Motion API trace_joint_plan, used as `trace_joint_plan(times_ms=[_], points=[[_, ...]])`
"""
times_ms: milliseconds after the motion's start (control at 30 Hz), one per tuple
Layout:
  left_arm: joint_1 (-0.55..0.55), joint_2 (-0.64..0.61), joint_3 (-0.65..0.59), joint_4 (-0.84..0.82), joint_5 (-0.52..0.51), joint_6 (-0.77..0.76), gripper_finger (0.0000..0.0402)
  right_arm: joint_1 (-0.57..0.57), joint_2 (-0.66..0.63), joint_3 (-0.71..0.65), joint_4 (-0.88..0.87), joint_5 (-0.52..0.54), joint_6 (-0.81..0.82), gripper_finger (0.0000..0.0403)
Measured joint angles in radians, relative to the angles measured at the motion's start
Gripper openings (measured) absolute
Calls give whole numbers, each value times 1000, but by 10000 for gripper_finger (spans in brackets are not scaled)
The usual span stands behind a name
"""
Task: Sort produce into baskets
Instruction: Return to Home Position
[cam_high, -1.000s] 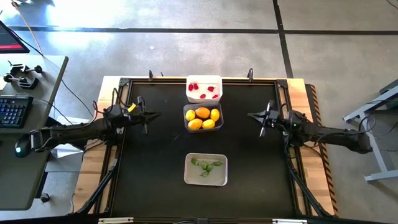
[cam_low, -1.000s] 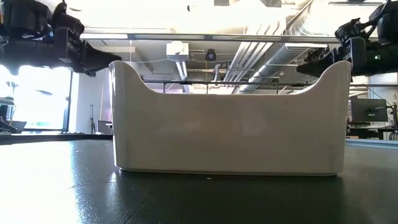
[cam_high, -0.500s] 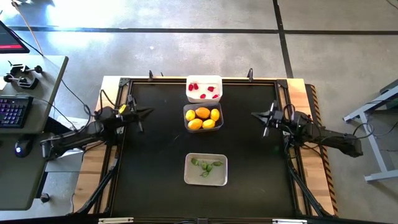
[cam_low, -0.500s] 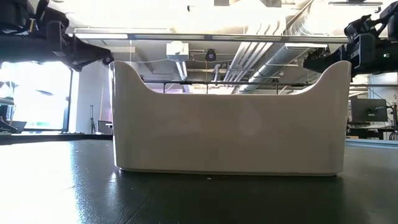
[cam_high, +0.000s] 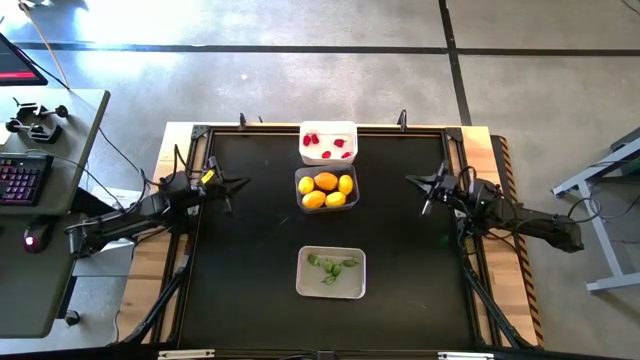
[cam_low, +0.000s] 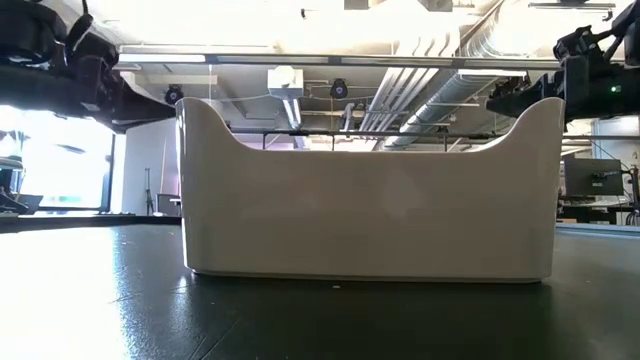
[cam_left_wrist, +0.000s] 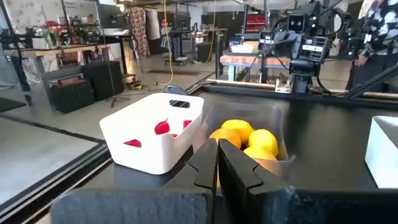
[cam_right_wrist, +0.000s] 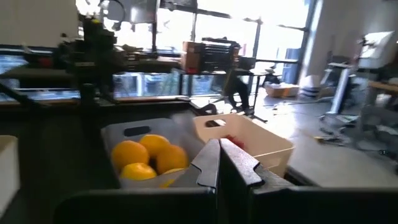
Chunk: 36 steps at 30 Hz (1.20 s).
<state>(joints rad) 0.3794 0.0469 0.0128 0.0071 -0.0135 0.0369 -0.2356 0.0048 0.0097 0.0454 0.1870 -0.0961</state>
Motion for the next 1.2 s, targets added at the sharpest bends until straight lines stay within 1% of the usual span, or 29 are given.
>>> trace_joint_plan(times_ms=[133,200,300,700,1200], points=[[0,19,0,6,-15,23,1,0,0,0,9,66,-57,0],[-1,23,0,10,-61,20,1,0,0,0,13,105,-66,0],[0,32,0,21,-125,-37,1,0,0,0,18,150,-64,0],[0,73,0,19,-101,-47,1,0,0,0,18,144,-61,0],[0,73,0,19,-101,-52,1,0,0,0,18,143,-62,0]])
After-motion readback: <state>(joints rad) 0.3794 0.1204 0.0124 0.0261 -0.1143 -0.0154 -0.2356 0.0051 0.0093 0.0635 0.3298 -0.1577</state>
